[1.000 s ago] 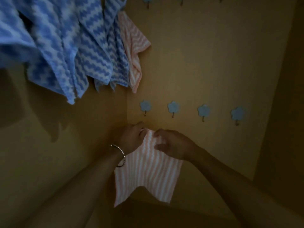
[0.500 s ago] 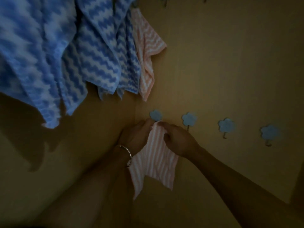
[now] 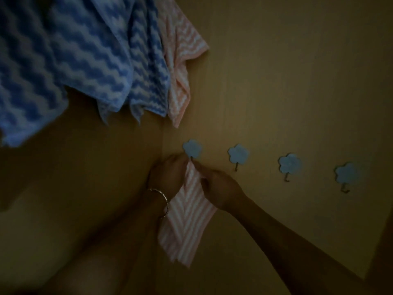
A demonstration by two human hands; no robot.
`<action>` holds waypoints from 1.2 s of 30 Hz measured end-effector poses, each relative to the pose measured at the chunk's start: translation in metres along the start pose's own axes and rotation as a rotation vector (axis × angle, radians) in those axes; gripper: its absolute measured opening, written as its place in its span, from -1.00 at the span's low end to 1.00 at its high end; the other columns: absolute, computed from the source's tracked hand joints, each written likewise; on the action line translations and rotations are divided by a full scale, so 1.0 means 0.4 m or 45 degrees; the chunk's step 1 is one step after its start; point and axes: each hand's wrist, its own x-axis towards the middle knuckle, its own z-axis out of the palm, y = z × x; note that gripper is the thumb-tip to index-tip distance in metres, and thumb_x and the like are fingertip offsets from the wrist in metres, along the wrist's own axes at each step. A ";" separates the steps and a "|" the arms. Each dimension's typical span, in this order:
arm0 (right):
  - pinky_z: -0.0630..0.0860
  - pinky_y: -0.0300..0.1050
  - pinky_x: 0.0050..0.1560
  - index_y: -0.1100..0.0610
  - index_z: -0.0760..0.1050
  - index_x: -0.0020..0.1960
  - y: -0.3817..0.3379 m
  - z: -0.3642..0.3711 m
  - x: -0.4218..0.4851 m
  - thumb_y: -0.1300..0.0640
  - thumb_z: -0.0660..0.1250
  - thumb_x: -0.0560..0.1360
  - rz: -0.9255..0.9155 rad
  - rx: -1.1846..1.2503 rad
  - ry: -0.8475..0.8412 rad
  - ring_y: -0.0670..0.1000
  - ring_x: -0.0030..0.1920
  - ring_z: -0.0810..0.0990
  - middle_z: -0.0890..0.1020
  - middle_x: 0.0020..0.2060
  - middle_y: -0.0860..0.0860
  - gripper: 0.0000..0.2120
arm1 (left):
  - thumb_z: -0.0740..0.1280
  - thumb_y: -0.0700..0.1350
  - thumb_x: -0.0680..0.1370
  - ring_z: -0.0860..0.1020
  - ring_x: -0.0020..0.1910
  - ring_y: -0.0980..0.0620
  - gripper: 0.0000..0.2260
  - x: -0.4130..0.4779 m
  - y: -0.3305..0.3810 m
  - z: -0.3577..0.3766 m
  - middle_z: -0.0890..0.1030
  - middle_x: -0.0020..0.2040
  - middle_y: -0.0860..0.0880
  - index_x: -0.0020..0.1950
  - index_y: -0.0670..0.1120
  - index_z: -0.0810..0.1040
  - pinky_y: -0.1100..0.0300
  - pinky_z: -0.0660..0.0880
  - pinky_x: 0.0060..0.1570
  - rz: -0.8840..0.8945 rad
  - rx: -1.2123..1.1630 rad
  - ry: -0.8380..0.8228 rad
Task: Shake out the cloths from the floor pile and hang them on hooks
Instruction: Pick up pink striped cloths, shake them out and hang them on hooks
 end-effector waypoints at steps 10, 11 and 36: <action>0.55 0.03 0.02 -0.01 -0.26 0.55 -0.017 0.098 -0.047 -0.04 0.13 0.62 0.066 -0.112 -0.128 0.12 0.05 0.58 0.53 0.19 0.12 -0.31 | 0.08 -0.06 0.60 0.50 0.11 -0.04 -0.68 -0.075 0.020 0.067 0.52 0.14 0.00 0.31 -0.06 0.42 0.09 0.44 0.05 -0.128 0.128 -0.024; 0.55 0.03 0.03 0.01 -0.29 0.55 -0.022 0.103 -0.053 -0.06 0.14 0.62 0.059 -0.081 -0.144 0.12 0.08 0.58 0.52 0.22 0.13 -0.27 | 0.08 -0.06 0.59 0.49 0.13 -0.03 -0.63 -0.087 0.018 0.072 0.51 0.18 0.00 0.38 -0.06 0.37 0.10 0.43 0.07 -0.080 0.228 -0.079; 0.45 -0.04 0.22 0.09 0.48 0.30 -0.104 -0.072 -0.441 -0.01 0.19 0.56 0.109 -0.095 -0.737 0.12 0.27 0.47 0.52 0.27 0.11 -0.64 | 0.14 -0.02 0.59 0.57 0.10 -0.05 -0.73 -0.378 0.290 -0.175 0.61 0.13 -0.04 0.15 -0.01 0.58 0.12 0.50 0.05 -0.069 0.275 -0.786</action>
